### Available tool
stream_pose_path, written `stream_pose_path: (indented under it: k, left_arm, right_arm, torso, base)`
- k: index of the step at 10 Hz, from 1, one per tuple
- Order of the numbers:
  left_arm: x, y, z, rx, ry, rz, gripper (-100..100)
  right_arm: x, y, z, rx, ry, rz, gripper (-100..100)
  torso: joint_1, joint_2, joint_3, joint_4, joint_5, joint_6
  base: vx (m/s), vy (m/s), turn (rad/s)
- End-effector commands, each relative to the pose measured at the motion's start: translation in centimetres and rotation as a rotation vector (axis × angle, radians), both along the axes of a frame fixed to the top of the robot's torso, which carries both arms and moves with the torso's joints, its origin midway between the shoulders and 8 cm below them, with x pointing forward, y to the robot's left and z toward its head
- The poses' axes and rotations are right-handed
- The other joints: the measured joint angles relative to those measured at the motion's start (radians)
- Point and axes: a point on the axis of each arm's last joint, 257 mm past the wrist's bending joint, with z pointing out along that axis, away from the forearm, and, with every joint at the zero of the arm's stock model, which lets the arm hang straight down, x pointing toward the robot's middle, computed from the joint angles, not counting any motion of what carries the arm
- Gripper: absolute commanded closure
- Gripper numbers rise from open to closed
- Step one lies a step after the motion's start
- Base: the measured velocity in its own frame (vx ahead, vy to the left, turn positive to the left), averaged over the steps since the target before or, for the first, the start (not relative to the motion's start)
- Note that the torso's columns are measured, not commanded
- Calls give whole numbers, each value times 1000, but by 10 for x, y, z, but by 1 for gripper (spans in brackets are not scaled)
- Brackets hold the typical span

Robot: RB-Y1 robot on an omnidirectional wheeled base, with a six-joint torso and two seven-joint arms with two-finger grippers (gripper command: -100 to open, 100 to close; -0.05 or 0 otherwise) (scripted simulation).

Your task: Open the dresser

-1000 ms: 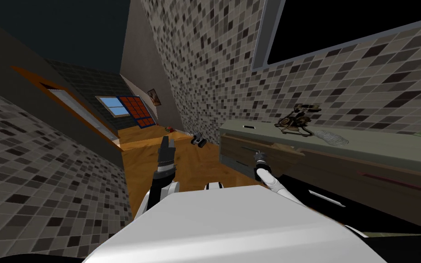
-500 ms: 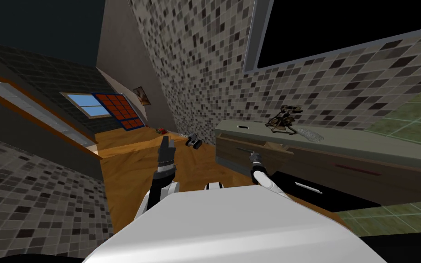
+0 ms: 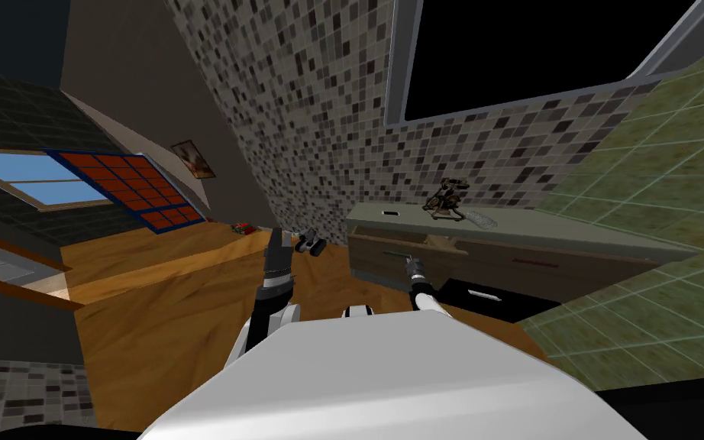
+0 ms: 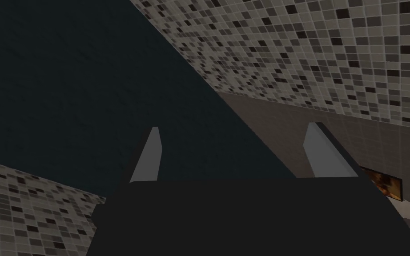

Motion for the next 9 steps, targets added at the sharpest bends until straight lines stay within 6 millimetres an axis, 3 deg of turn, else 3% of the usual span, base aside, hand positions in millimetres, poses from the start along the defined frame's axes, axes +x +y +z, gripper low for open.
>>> stream_pose_path:
  k: [1, 2, 3, 4, 6, 7, 8, 9]
  left_arm:
    - [0, 0, 0, 0, 0, 0, 0]
    - [0, 0, 0, 0, 0, 0, 0]
    - [0, 0, 0, 0, 0, 0, 0]
    - [0, 0, 0, 0, 0, 0, 0]
    - [0, 0, 0, 0, 0, 0, 0]
    - [0, 0, 0, 0, 0, 0, 0]
    - [0, 0, 0, 0, 0, 0, 0]
    - [0, 0, 0, 0, 0, 0, 0]
  right_arm:
    - [-22, 58, -14, 9, 28, 99, 100]
    - [-19, 62, -6, 16, 12, 105, 100]
    - [-27, 90, -5, 21, 12, 150, 100]
    - [-27, 91, -3, 23, 7, 151, 100]
    - [-43, 137, 3, 31, 2, 221, 100]
    - [-44, 146, 9, 44, -10, 236, 100]
    - [-42, 133, 17, 38, -9, 233, -100]
    - [-41, 132, 22, 40, -7, 243, -100]
  torso:
    - [0, -1, 0, -2, -1, 1]
    - [-2, -4, -2, -3, -2, 1]
    - [-1, -1, -1, 0, -1, -2]
    - [3, 1, 1, 3, 2, -2]
    - [6, 1, 1, 2, 2, -4]
    - [7, -1, 0, 1, 2, -4]
    - [10, 1, 0, 3, 4, -6]
    - [11, 6, 3, 6, 6, -5]
  base:
    - [128, -18, -421]
    - [81, -13, -261]
    - [85, -24, -372]
    - [69, -22, -168]
    - [98, -21, -313]
    - [95, 0, -290]
    - [46, 25, -198]
    - [31, 62, -156]
